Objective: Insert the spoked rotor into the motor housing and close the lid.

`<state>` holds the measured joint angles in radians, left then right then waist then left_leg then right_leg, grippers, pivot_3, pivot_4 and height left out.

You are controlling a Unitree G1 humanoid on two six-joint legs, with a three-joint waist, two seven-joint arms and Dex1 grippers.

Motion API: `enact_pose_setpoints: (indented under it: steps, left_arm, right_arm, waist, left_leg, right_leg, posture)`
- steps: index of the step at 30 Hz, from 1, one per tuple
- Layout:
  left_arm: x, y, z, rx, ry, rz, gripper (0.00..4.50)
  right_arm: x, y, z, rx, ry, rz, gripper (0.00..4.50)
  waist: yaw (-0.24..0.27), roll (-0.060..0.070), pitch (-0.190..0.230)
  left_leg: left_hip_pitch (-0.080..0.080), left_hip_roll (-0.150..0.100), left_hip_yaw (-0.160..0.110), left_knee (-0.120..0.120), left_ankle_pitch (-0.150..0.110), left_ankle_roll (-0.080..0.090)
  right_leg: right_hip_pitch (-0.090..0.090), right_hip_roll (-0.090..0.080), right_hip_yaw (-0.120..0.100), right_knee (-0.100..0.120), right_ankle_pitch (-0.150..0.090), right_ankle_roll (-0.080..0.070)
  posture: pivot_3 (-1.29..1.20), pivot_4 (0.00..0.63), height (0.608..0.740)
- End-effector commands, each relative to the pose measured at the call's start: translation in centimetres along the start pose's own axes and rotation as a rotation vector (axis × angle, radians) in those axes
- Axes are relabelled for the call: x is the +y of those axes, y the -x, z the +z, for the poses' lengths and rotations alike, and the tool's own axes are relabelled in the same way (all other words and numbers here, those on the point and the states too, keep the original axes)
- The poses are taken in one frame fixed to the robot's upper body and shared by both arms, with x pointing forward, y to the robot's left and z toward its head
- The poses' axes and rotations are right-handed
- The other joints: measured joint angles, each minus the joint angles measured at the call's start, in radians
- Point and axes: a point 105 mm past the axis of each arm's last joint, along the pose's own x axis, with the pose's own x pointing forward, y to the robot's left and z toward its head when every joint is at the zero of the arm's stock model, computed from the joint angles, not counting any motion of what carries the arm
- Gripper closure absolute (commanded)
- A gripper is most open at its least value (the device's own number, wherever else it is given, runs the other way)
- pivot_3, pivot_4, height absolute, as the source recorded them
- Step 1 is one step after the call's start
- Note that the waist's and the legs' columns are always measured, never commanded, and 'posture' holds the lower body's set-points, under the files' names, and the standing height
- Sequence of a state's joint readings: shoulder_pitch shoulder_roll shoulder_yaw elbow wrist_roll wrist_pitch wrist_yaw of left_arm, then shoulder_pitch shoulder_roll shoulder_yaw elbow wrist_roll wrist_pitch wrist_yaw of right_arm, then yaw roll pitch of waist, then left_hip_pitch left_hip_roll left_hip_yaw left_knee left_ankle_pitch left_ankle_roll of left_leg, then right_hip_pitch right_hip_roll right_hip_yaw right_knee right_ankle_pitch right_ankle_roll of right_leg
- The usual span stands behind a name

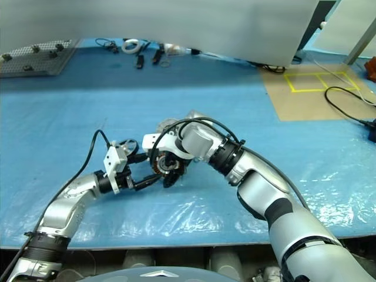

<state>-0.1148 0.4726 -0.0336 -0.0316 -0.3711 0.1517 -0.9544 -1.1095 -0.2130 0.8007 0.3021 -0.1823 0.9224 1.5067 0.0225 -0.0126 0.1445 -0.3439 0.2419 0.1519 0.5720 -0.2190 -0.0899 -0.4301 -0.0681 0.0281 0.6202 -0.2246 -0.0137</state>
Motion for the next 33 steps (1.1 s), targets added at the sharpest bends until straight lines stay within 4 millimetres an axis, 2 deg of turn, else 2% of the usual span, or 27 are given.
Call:
enact_pose_setpoints:
  steps: [1,5,11,16,21,28,33]
  left_arm:
    - [-0.1,-0.1,0.4,-0.013,-0.017,-0.016,0.07]
    - [-0.1,-0.1,0.3,-0.011,-0.015,-0.022,0.07]
    - [-0.2,-0.3,0.1,-0.009,-0.01,-0.026,0.07]
    - [-0.2,-0.5,0.1,-0.011,-0.012,-0.029,0.07]
    - [-0.4,-0.5,0.6,-0.03,-0.014,-0.029,0.07]
    - [-1.6,1.4,1.7,-0.03,-0.018,-0.062,0.07]
    - [-1.6,2.3,1.4,0.012,-0.014,-0.079,0.07]
  right_arm:
    - [0.8,0.9,1.2,-0.001,0.097,0.022,0.28]
    - [0.7,1.6,1.7,0.006,0.137,0.0,0.28]
    - [0.7,3.1,2.8,0.01,0.235,-0.074,0.28]
    - [0.6,4.6,2.9,-0.001,0.266,-0.11,0.28]
    - [-1.2,6.9,0.2,-0.017,0.283,-0.256,0.28]
    - [-1.4,11.1,-4.4,-0.347,-0.009,-0.457,0.28]
    - [-0.1,11.9,-7.6,-0.641,-0.175,-0.607,0.28]
  waist:
    - [0.0,0.0,0.0]
    - [0.002,0.0,0.001]
    - [0.006,0.0,0.001]
    - [0.018,0.0,0.001]
    - [0.027,-0.001,0.001]
    - [0.029,-0.003,0.003]
    - [0.032,-0.003,0.003]
  left_leg:
    - [-0.001,0.0,0.0,0.0,0.0,0.0]
    - [-0.006,0.0,0.0,0.0,0.0,0.0]
    - [-0.006,0.0,0.0,0.001,0.0,0.0]
    - [-0.006,0.0,0.0,0.001,0.0,0.0]
    - [-0.006,-0.001,0.0,0.003,0.0,0.0]
    - [-0.007,0.0,0.0,0.003,0.0,0.0]
    - [-0.006,-0.001,0.0,0.003,0.0,0.0]
  right_leg:
    - [-0.001,0.0,0.0,0.0,0.0,0.0]
    - [-0.006,0.0,0.0,0.001,0.001,0.002]
    - [-0.006,0.0,0.0,0.001,0.001,0.002]
    - [-0.006,0.0,0.0,0.002,0.001,0.002]
    - [-0.006,0.0,0.0,0.002,0.001,0.002]
    - [-0.006,0.001,0.001,0.002,0.002,0.004]
    - [-0.005,0.002,0.001,0.002,0.002,0.003]
  posture:
    - [0.0,0.15,0.74]
    - [0.0,0.15,0.74]
    - [0.0,0.15,0.74]
    - [0.0,0.15,0.74]
    - [0.0,0.15,0.74]
    - [0.0,0.15,0.74]
    - [0.0,0.15,0.74]
